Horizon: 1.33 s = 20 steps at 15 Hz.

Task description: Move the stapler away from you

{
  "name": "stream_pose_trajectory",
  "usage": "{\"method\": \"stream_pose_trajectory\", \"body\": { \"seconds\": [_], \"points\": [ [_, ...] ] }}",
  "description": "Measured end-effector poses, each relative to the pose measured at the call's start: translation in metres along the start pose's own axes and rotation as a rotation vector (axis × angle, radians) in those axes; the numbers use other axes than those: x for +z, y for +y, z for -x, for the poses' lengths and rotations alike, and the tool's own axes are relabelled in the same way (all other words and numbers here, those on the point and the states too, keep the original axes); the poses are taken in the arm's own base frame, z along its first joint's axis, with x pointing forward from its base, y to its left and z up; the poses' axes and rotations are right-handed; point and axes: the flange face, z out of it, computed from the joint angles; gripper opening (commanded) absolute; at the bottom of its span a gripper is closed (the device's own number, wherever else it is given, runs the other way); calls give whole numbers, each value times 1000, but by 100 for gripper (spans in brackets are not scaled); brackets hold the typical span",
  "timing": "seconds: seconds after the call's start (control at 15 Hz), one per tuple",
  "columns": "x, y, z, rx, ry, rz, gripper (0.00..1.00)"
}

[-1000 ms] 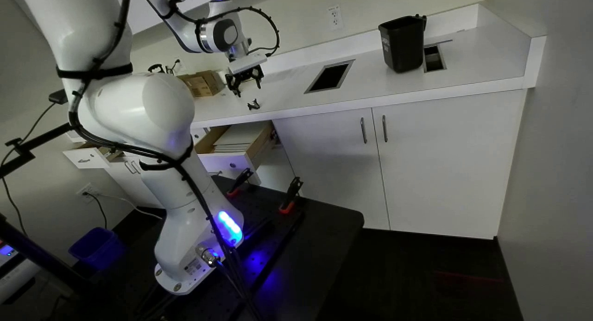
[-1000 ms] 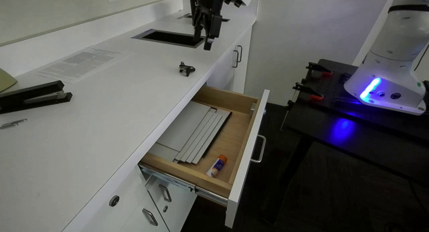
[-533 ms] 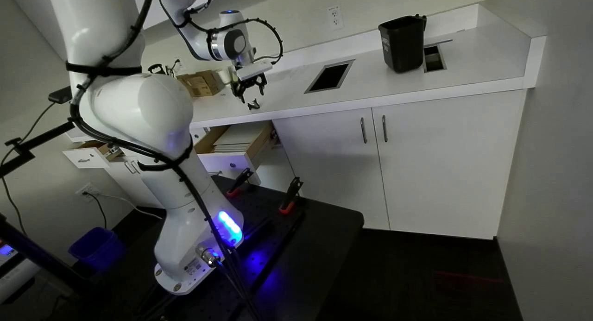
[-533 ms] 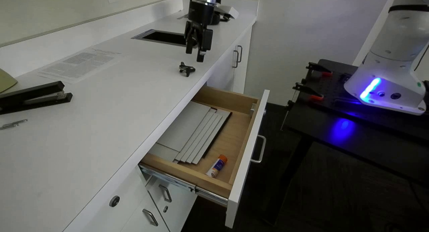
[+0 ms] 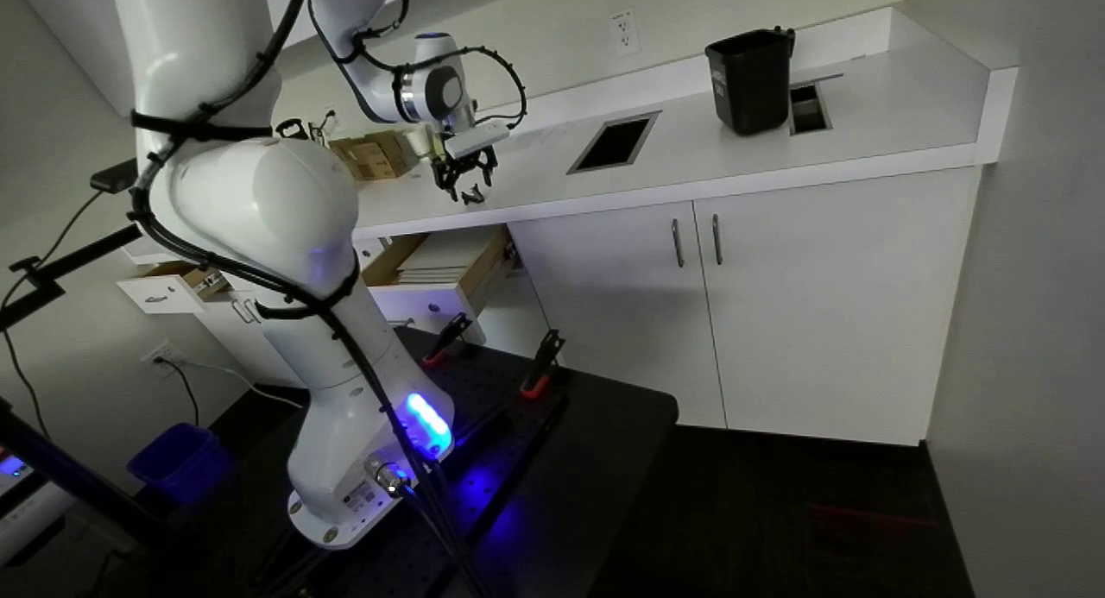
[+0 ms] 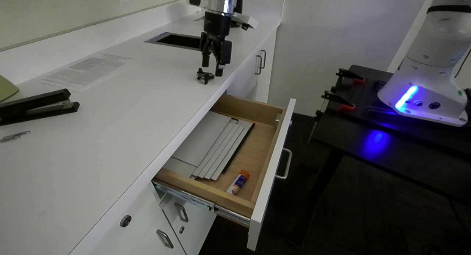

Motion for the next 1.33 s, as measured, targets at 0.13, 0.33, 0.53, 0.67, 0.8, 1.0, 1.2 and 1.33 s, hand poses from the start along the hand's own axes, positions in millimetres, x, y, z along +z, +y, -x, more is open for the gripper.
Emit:
{"method": "stream_pose_trajectory", "body": {
  "seconds": [0.13,0.33,0.53,0.67,0.8,1.0,1.2,1.33],
  "points": [
    [3,-1,-2,-8,1,-5,100],
    [6,1,-5,-25,-1,-4,100],
    [9,4,-8,-43,-4,1,100],
    [12,7,-9,-52,-6,3,100],
    [16,10,-11,-60,-7,4,74],
    [22,14,-13,-65,-6,2,60],
    [23,19,-15,-62,0,5,38],
    [20,22,-16,-60,6,11,23]
  ]
}}
